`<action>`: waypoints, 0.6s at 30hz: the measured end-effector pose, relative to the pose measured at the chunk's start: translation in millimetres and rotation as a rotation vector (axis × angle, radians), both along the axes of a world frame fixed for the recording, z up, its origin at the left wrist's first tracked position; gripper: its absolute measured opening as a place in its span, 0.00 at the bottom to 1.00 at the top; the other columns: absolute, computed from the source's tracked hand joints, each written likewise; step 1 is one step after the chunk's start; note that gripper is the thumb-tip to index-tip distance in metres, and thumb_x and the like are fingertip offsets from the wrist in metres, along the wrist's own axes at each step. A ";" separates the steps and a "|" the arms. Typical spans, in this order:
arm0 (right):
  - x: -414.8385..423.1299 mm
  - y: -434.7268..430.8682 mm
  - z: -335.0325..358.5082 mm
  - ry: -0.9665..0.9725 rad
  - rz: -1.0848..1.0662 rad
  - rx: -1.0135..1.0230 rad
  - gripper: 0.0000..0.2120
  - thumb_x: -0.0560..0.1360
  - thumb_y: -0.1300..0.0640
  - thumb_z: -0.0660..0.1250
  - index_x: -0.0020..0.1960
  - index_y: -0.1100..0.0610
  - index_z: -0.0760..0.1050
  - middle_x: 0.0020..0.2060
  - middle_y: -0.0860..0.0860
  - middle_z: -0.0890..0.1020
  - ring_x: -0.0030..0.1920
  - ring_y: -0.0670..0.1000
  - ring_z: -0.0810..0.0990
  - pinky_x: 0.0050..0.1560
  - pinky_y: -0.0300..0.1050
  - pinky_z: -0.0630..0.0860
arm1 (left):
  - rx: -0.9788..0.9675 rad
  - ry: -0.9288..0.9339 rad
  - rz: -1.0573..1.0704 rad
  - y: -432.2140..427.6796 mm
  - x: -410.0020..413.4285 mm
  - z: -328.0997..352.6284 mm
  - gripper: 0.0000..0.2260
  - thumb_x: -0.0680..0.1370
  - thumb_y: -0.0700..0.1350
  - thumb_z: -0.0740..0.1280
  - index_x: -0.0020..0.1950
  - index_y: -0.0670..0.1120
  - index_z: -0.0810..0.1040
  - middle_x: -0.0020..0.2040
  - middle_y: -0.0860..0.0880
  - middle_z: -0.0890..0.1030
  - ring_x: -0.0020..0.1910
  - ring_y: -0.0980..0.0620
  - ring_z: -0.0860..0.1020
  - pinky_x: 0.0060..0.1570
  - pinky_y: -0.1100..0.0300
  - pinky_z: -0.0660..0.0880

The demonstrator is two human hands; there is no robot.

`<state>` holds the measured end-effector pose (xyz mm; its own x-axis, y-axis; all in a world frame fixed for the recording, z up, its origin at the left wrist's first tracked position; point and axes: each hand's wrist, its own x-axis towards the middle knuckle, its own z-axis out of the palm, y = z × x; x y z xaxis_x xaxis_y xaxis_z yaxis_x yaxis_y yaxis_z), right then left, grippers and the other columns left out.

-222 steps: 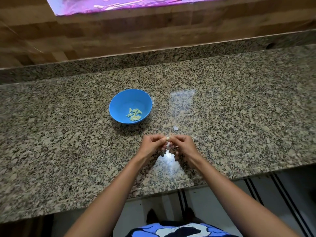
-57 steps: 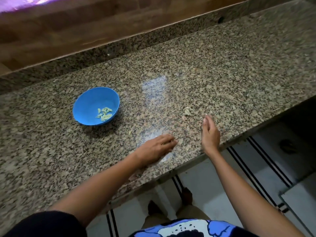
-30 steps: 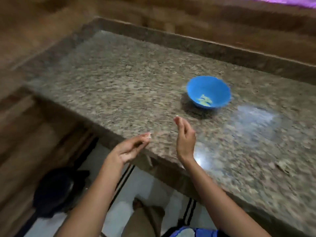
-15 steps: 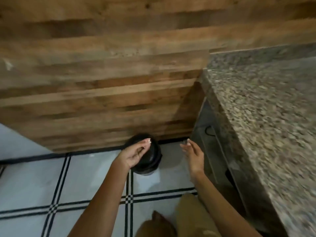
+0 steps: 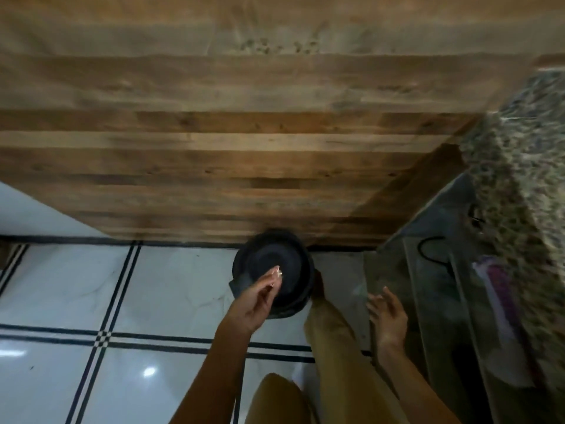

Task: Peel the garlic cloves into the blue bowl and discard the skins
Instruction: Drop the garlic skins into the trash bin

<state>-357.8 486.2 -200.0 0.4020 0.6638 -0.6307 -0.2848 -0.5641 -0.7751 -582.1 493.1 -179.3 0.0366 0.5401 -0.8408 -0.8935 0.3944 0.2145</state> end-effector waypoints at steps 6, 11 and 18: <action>-10.7 6.9 -48.9 -0.027 0.236 -0.167 0.13 0.78 0.67 0.59 0.62 0.65 0.71 0.58 0.61 0.76 0.59 0.61 0.75 0.60 0.52 0.71 | 0.052 -0.227 0.146 33.3 38.5 -40.4 0.18 0.60 0.27 0.75 0.48 0.34 0.81 0.43 0.39 0.83 0.37 0.47 0.84 0.30 0.60 0.80; -52.1 51.4 -98.7 0.177 0.331 -0.347 0.16 0.81 0.64 0.52 0.64 0.71 0.68 0.65 0.71 0.67 0.65 0.65 0.68 0.42 0.31 0.72 | -0.093 0.108 -0.007 80.2 70.4 -110.2 0.07 0.79 0.35 0.61 0.54 0.40 0.76 0.48 0.45 0.78 0.47 0.51 0.77 0.34 0.66 0.78; -90.3 116.6 -194.4 0.225 0.438 -0.406 0.20 0.82 0.51 0.53 0.67 0.63 0.69 0.65 0.57 0.74 0.66 0.55 0.70 0.65 0.45 0.64 | -0.342 0.775 -0.047 112.4 35.2 -236.7 0.14 0.81 0.36 0.57 0.64 0.34 0.73 0.58 0.39 0.77 0.52 0.43 0.75 0.50 0.60 0.69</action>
<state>-448.1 602.7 -394.4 -0.0244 0.4271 -0.9039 -0.0919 -0.9013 -0.4234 -546.8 605.5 -416.0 -0.6013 0.2640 -0.7541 -0.5239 0.5824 0.6216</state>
